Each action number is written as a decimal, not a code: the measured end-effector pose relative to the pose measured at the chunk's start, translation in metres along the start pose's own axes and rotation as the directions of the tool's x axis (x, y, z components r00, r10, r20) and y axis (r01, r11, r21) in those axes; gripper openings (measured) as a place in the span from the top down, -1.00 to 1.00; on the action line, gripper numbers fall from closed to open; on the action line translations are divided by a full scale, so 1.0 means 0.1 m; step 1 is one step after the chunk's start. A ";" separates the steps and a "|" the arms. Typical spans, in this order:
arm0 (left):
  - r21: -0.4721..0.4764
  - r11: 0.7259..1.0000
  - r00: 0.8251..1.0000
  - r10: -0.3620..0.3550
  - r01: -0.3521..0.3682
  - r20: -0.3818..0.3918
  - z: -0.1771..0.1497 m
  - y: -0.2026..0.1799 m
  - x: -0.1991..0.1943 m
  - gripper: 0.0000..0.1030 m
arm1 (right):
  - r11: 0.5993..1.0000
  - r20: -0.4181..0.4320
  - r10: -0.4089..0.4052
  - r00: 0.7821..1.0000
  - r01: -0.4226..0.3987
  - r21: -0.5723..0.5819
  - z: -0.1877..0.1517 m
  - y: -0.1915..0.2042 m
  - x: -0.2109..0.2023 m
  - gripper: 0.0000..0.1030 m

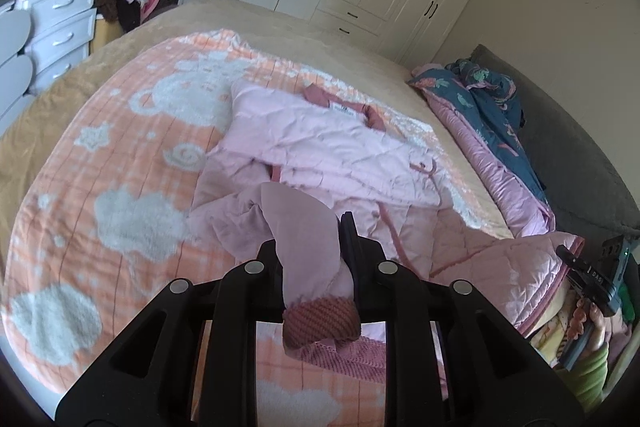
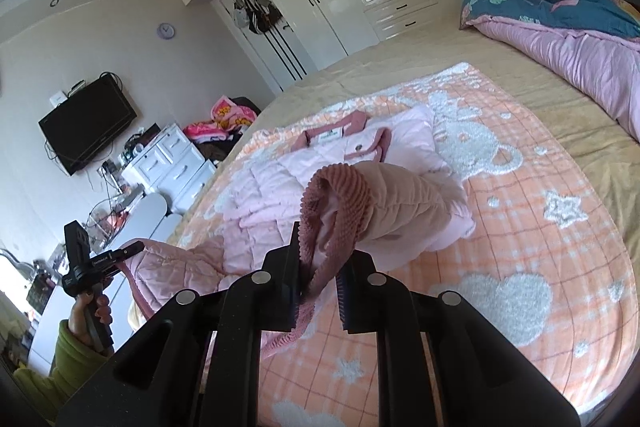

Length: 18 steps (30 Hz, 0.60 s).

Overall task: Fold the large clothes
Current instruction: 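Lift the held hem with both tools and fold it toward the collar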

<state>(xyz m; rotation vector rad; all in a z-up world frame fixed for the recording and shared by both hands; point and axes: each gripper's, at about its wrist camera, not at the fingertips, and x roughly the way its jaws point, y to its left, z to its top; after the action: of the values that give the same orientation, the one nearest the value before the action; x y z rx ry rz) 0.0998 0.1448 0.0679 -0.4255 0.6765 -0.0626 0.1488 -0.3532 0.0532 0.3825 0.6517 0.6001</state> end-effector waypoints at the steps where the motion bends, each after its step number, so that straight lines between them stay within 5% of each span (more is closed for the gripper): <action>1: 0.003 1.000 1.000 -0.002 0.002 0.009 0.06 -0.02 0.00 0.75 | 1.000 0.008 0.000 1.000 0.000 0.003 0.05 0.00 0.00 0.74; 18: 0.008 1.000 0.996 -0.006 0.006 0.088 0.66 -0.11 -0.01 0.75 | 0.999 0.117 0.004 0.993 -0.008 0.033 0.58 0.03 0.08 0.76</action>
<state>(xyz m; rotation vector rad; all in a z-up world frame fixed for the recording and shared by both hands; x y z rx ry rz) 0.1412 0.1586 0.1189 -0.4203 0.5877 -0.0519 0.1905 -0.3545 0.0937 0.4480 0.5490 0.5681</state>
